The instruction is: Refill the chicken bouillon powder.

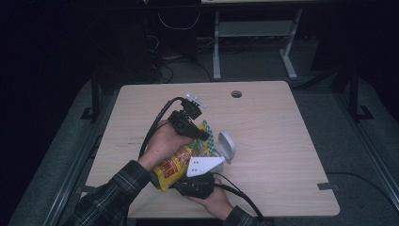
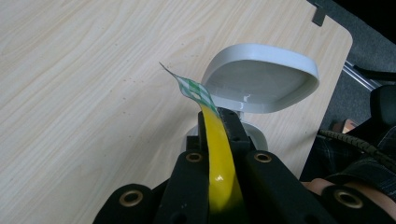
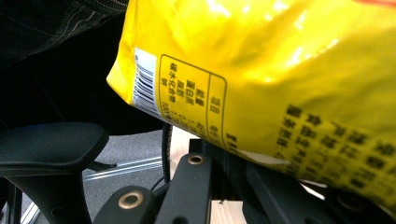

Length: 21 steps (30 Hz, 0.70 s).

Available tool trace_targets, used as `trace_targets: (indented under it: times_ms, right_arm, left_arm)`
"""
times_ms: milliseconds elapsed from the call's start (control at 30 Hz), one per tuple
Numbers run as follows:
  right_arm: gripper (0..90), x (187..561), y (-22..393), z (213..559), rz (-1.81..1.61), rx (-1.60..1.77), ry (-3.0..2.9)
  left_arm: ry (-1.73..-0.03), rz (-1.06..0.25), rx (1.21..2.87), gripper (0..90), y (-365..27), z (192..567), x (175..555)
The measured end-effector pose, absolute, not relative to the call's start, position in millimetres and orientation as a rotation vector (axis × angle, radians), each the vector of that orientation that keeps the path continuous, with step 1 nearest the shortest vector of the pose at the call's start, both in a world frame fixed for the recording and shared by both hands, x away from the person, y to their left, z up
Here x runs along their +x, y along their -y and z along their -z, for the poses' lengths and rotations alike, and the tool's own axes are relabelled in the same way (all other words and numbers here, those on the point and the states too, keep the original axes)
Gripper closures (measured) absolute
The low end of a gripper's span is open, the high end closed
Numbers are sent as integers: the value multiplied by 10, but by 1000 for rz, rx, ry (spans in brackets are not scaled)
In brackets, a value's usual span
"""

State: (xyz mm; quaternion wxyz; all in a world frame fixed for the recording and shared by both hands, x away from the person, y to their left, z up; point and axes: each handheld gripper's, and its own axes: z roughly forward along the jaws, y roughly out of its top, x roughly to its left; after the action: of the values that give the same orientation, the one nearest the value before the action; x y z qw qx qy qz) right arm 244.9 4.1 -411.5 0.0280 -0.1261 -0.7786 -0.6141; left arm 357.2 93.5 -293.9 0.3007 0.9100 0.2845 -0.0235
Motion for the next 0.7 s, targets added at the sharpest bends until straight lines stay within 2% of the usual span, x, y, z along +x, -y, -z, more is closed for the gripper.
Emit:
trace_targets:
  times_ms: [700]
  right_arm:
    - [900,2448,-40,4115,1897,-389,2402]
  left_arm:
    - [-763,62,2419,899,-927,2938,3569]
